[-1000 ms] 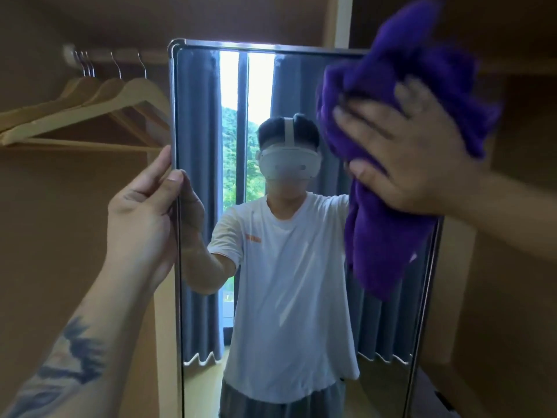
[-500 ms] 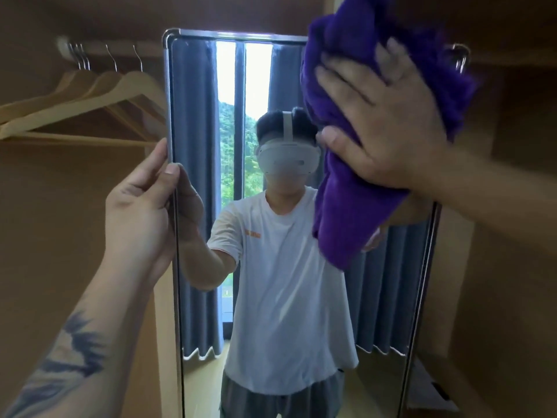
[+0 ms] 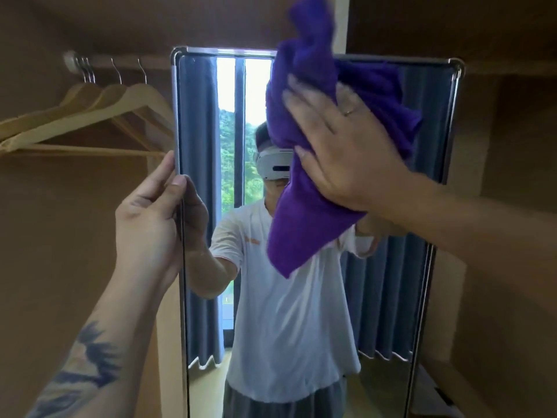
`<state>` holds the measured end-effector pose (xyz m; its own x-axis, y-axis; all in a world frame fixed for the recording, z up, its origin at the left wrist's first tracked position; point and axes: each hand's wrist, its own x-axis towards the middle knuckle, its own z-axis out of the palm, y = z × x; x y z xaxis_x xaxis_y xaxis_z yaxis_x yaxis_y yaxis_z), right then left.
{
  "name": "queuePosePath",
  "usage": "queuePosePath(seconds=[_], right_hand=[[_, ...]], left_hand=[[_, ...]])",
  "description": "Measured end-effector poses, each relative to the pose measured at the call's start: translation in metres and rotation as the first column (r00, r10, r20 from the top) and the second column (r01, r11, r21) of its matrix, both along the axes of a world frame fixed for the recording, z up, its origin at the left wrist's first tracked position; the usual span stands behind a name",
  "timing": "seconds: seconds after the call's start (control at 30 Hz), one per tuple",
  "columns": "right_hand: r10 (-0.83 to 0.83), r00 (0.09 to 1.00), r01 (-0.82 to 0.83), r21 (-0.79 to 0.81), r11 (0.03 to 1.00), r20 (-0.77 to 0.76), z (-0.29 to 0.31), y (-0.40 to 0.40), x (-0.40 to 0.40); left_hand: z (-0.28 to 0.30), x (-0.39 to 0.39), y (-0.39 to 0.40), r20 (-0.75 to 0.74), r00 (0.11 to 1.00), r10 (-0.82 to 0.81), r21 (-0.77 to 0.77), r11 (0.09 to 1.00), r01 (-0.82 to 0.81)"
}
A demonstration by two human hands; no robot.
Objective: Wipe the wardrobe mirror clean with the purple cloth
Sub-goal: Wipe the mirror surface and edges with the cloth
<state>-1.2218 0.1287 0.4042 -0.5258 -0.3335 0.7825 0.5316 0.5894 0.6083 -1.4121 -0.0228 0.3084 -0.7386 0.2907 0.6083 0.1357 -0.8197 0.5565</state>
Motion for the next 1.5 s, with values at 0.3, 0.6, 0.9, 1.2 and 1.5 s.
queuePosePath(seconds=[0.3, 0.6, 0.9, 1.2, 1.5], right_hand=[[0.078, 0.847, -0.203, 0.185, 0.961, 0.525, -0.056, -0.001, -0.011], [0.135, 0.990, -0.138, 0.173, 0.975, 0.028, -0.059, -0.008, -0.028], [0.285, 0.958, -0.285, 0.059, 0.957, 0.004, 0.003, -0.035, -0.038], [-0.016, 0.988, 0.005, 0.070, 0.998, 0.151, -0.098, -0.012, -0.032], [0.119, 0.992, -0.123, 0.092, 0.988, 0.046, -0.026, -0.015, -0.037]], left_hand=[[0.002, 0.005, -0.010, 0.038, 0.996, -0.081, -0.057, 0.995, 0.083], [0.005, 0.011, -0.008, 0.054, 0.996, -0.075, 0.000, 0.997, 0.075], [0.004, 0.006, -0.008, 0.084, 0.993, -0.080, -0.008, 0.997, 0.081], [0.006, 0.008, -0.008, 0.085, 0.991, -0.101, -0.017, 0.995, 0.103], [0.004, 0.011, -0.009, 0.090, 0.992, -0.089, 0.022, 0.996, 0.088]])
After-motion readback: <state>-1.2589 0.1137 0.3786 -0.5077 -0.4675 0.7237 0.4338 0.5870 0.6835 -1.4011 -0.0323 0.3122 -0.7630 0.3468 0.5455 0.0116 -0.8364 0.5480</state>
